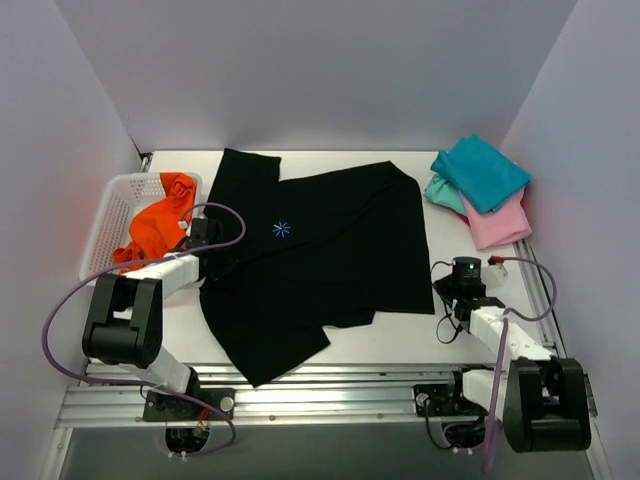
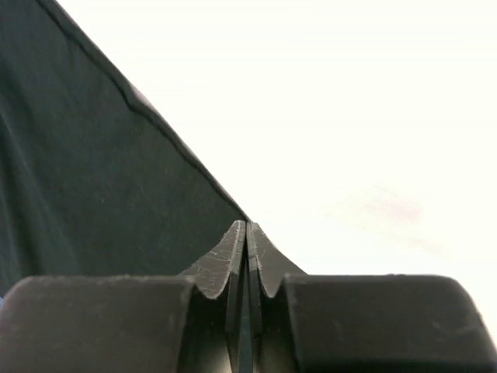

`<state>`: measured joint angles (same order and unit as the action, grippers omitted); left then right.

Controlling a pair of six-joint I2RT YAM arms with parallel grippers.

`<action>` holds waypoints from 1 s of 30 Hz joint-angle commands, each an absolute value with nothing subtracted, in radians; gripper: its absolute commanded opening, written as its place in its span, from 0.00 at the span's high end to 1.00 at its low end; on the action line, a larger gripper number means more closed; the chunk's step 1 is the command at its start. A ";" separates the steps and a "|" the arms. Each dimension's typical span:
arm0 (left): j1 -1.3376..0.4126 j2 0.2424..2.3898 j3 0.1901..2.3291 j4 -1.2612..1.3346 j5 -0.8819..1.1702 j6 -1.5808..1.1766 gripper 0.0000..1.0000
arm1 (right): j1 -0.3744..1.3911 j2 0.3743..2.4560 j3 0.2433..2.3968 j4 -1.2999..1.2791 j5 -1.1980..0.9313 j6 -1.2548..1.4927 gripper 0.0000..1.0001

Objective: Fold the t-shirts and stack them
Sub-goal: Flatten the tshirt out

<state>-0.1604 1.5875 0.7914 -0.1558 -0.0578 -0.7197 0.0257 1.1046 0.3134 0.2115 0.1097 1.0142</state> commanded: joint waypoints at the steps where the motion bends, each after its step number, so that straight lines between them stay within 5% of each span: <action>1: -0.149 1.557 0.784 -0.158 -0.060 -0.696 0.98 | 0.005 1.040 0.302 0.092 0.150 1.037 1.00; 7: -0.149 1.514 0.773 -0.140 -0.049 -0.698 0.98 | 0.005 0.913 0.313 0.093 0.089 0.953 0.99; 9: -0.159 1.482 0.753 -0.109 -0.032 -0.698 0.98 | 0.033 0.839 0.353 0.092 0.057 0.942 0.81; 10: -0.167 1.445 0.749 -0.103 -0.031 -0.699 0.98 | 0.058 0.816 0.371 0.092 0.061 0.928 0.46; 13: -0.204 1.390 0.733 -0.075 -0.038 -0.704 0.98 | 0.176 0.785 0.474 0.041 0.176 0.901 0.15; 15: -0.224 1.382 0.736 -0.068 -0.041 -0.707 0.98 | 0.213 0.834 0.505 0.061 0.186 0.894 0.33; 16: -0.229 1.390 0.741 -0.066 -0.040 -0.710 0.98 | 0.228 0.857 0.508 0.089 0.166 0.893 0.67; 17: -0.230 1.397 0.747 -0.064 -0.035 -0.710 0.98 | 0.232 0.927 0.508 0.121 0.141 0.891 0.76; 20: -0.230 1.434 0.765 -0.060 -0.019 -0.715 0.98 | 0.259 1.123 0.540 0.210 0.071 0.873 0.84; 21: -0.230 1.439 0.765 -0.048 -0.015 -0.718 0.98 | 0.270 1.178 0.554 0.215 0.061 0.867 1.00; 30: -0.227 1.497 0.741 0.060 0.035 -0.724 0.98 | 0.321 1.497 0.540 0.331 0.029 0.933 1.00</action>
